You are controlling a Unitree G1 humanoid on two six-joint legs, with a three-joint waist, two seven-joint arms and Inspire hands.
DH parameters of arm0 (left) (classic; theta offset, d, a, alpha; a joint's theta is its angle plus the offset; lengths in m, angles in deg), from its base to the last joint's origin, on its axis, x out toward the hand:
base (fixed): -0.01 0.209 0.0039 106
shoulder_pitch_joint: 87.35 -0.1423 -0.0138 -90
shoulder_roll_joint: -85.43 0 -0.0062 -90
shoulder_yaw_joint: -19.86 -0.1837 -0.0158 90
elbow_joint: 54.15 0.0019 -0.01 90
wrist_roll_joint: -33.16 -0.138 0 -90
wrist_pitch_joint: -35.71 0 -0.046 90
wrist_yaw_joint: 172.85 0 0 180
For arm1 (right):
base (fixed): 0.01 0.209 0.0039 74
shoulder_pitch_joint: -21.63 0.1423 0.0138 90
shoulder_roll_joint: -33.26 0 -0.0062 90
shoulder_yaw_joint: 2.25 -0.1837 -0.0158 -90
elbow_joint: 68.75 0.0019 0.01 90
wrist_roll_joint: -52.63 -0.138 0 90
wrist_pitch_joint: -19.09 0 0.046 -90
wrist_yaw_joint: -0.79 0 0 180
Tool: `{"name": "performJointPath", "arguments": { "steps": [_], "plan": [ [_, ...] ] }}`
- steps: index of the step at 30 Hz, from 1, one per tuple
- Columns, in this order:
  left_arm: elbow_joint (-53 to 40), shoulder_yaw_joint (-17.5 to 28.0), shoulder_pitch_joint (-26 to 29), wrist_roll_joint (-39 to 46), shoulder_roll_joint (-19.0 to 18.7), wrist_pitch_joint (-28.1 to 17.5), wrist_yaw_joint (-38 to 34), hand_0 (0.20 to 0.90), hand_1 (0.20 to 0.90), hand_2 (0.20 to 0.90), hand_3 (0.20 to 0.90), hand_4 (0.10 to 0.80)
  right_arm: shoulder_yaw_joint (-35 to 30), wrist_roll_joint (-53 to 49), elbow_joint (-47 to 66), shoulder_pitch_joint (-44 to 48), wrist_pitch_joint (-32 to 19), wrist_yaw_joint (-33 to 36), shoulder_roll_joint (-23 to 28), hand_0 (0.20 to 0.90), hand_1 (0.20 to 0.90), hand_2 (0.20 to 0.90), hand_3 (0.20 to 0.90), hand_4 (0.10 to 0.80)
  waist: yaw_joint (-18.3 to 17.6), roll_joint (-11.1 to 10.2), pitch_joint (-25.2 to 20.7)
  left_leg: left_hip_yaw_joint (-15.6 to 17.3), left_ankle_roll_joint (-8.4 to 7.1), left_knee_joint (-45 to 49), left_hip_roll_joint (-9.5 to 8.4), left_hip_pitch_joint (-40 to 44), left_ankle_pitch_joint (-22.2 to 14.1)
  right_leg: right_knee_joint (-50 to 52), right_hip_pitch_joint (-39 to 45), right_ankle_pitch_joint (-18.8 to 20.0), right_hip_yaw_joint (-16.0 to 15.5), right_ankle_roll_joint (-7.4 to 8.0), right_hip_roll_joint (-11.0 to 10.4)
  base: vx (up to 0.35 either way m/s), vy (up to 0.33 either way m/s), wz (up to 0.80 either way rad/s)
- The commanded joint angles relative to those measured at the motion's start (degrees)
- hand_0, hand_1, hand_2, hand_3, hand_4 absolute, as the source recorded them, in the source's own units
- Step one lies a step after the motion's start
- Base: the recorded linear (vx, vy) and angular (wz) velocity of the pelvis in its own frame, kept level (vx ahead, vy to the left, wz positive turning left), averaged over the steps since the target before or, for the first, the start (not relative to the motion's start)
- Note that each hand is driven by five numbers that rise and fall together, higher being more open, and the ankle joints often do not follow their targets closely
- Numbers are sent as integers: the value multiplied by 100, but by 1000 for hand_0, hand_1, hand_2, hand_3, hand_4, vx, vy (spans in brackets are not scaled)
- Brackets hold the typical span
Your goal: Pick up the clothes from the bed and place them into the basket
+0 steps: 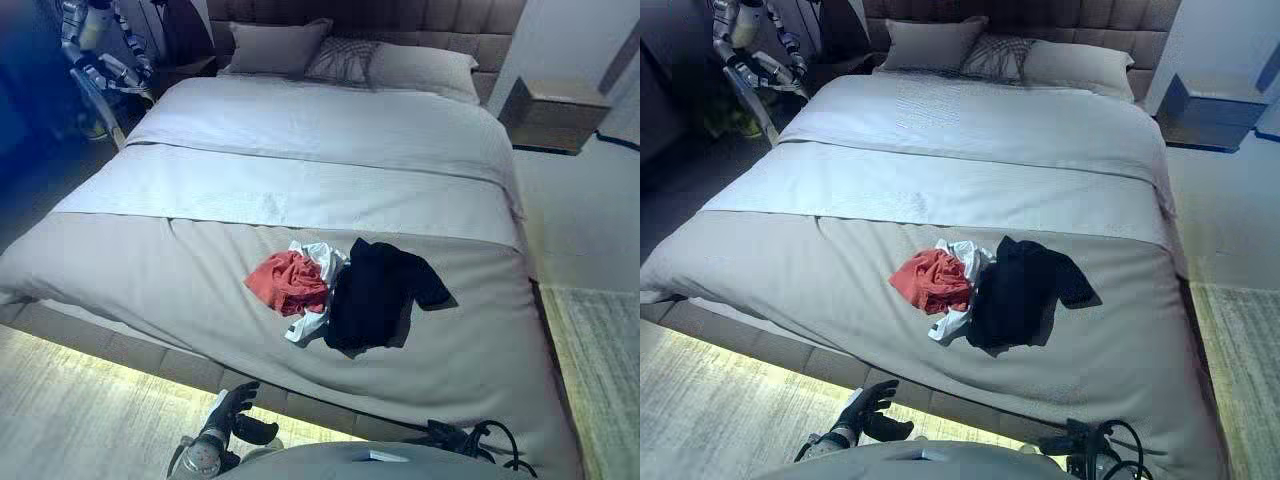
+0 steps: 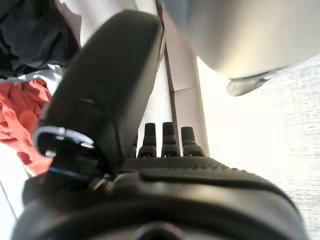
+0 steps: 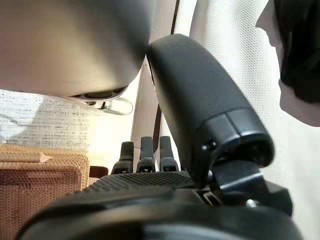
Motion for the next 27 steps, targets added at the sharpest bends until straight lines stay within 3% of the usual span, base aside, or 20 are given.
{"name": "performJointPath", "arguments": {
  "steps": [1,7,10,13,23,27],
  "plan": [
    [183,120,443,151,7,-240,165,900,900,900,900,800,84,-45,-258,285,-41,246,-5,900,900,900,900,800,45,-36,-56,-14,-121,10,120,-130,-272,164,50,-59,-63,229,-182,0,0,0],
    [220,96,448,303,16,-54,430,900,900,900,900,800,-15,-75,-296,295,94,533,32,900,900,900,900,800,24,-35,-75,14,-69,10,73,-62,-344,193,60,-57,-52,244,-185,0,0,0],
    [255,73,455,136,21,-169,396,900,900,900,900,800,-68,-160,-298,316,-84,743,50,900,900,900,900,800,46,-54,-97,31,-53,10,50,-12,-372,191,99,-46,-90,258,-195,12,-5,0],
    [184,-1,459,87,-7,-205,302,900,900,900,900,800,-168,-505,-89,424,-572,996,121,900,900,900,900,800,103,-83,-112,30,-37,10,33,37,-408,172,161,-33,-124,271,-204,33,-26,0],
    [39,32,320,118,-277,-173,216,900,900,900,900,800,-29,623,644,798,-692,1448,634,900,900,900,900,800,332,-233,-72,-94,3,10,-9,29,-457,194,186,-39,-154,269,-178,44,-42,3],
    [-80,107,82,6,-458,-199,224,900,900,900,900,800,150,1243,859,1111,-497,1362,1150,900,900,900,900,800,589,-317,3,-266,9,10,-53,-1,-462,222,225,-41,-283,275,-181,139,-74,10]
  ]
}}
